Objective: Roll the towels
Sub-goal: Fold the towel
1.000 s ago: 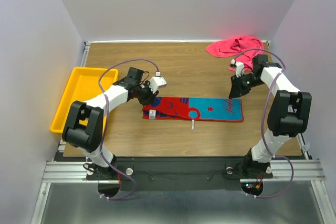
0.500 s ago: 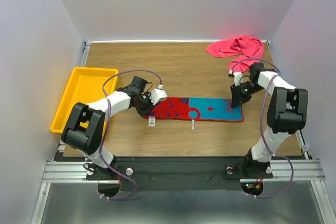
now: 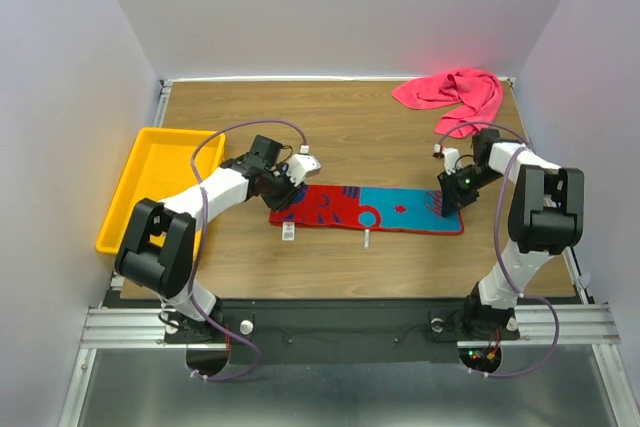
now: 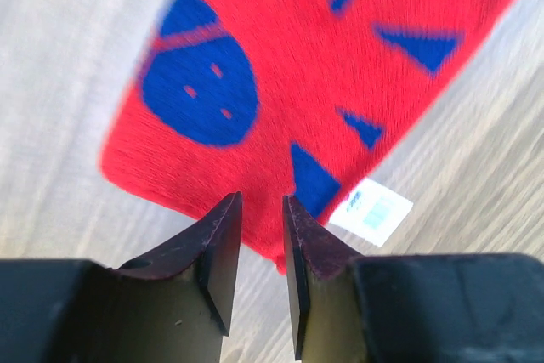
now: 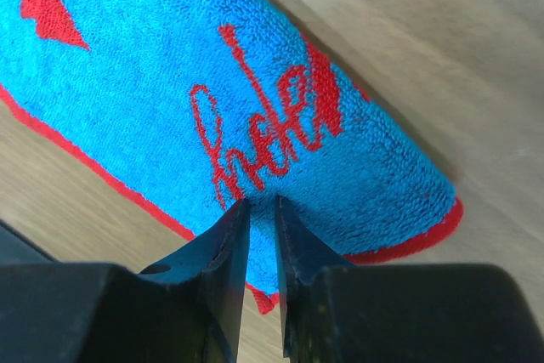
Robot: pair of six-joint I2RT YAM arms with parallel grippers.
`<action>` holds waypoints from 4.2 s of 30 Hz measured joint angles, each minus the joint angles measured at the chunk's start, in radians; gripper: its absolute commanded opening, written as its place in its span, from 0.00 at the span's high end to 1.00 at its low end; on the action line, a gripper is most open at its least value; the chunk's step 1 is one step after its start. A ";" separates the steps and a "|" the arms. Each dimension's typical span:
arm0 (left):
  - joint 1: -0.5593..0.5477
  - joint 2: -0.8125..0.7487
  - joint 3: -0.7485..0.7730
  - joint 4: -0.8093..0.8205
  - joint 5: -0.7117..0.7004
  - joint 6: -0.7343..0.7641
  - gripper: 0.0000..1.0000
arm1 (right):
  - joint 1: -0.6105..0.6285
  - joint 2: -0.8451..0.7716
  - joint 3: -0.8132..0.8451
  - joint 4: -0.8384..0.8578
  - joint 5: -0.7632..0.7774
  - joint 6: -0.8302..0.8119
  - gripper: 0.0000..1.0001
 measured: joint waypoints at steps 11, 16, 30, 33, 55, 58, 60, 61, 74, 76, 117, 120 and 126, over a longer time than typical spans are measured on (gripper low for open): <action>-0.086 0.242 0.161 0.092 -0.063 -0.242 0.68 | 0.090 -0.099 -0.128 0.018 0.042 -0.039 0.76; -0.073 0.380 0.333 0.106 -0.121 -0.264 0.68 | 0.234 -0.148 -0.185 0.008 0.079 -0.056 0.76; -0.003 0.823 1.052 0.066 -0.082 -0.268 0.49 | 0.510 -0.001 -0.039 -0.089 -0.143 0.062 0.71; 0.025 0.774 1.027 0.064 -0.060 -0.286 0.49 | 0.517 -0.029 -0.021 -0.093 -0.206 0.064 0.72; -0.013 0.350 0.432 0.179 0.043 -0.497 0.53 | 0.490 -0.042 -0.081 -0.092 0.002 -0.039 0.82; -0.024 0.378 0.432 0.188 0.052 -0.521 0.51 | 0.492 -0.031 -0.082 -0.095 -0.029 -0.043 0.82; -0.026 0.391 0.433 0.189 0.063 -0.528 0.48 | 0.502 -0.023 -0.087 -0.094 -0.061 -0.043 0.82; -0.023 0.392 0.432 0.188 0.067 -0.528 0.47 | 0.514 -0.016 -0.089 -0.095 -0.077 -0.043 0.82; 0.139 0.204 0.418 0.146 0.142 -0.434 0.33 | 0.703 0.112 -0.010 -0.045 -0.383 0.099 0.75; 0.137 0.106 0.373 0.147 0.151 -0.394 0.32 | 0.702 0.093 -0.007 -0.029 -0.406 0.121 0.76; -0.257 -0.422 -0.032 -0.027 0.082 0.130 0.31 | 0.699 0.046 0.038 -0.123 -0.377 0.248 0.54; -0.396 -0.475 -0.079 -0.050 0.065 0.161 0.32 | 0.677 -0.040 0.086 -0.104 -0.423 0.289 0.52; -0.699 -0.343 -0.132 -0.019 -0.053 0.111 0.35 | 0.433 -0.040 0.161 -0.055 -0.570 0.386 0.36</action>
